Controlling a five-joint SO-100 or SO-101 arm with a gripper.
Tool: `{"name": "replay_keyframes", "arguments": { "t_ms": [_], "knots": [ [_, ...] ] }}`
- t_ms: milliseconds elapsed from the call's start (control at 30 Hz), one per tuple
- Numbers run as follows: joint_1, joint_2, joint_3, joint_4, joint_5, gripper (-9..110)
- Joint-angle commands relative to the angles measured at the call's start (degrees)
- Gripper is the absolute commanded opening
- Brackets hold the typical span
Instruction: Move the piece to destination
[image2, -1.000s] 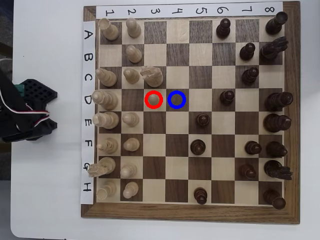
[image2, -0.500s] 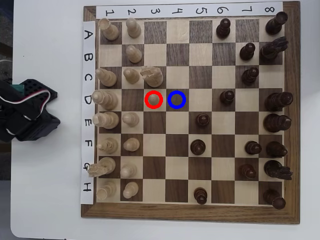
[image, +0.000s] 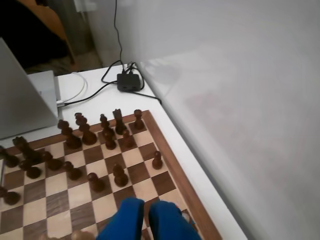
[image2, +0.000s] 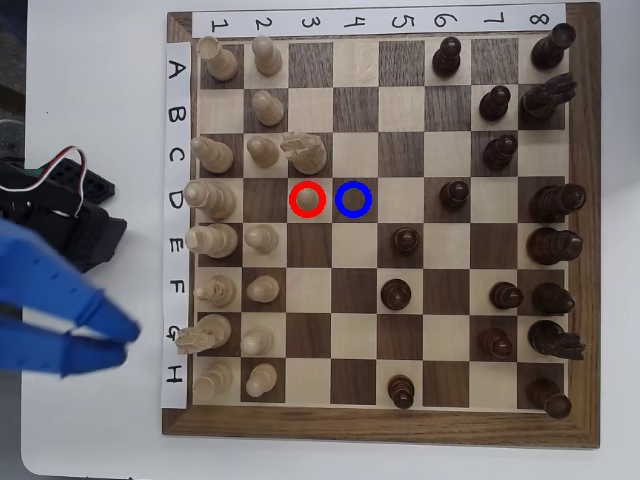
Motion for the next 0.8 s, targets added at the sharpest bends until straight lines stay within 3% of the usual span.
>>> {"name": "replay_keyframes", "arguments": {
  "t_ms": [0,533,767],
  "knots": [
    [-9.4,-2.81,1.58,4.04,7.47,4],
    [-22.68,-8.79,18.63,3.96,19.42,9],
    [-25.05,-10.02,28.48,-5.8,26.02,10]
  ]
}}
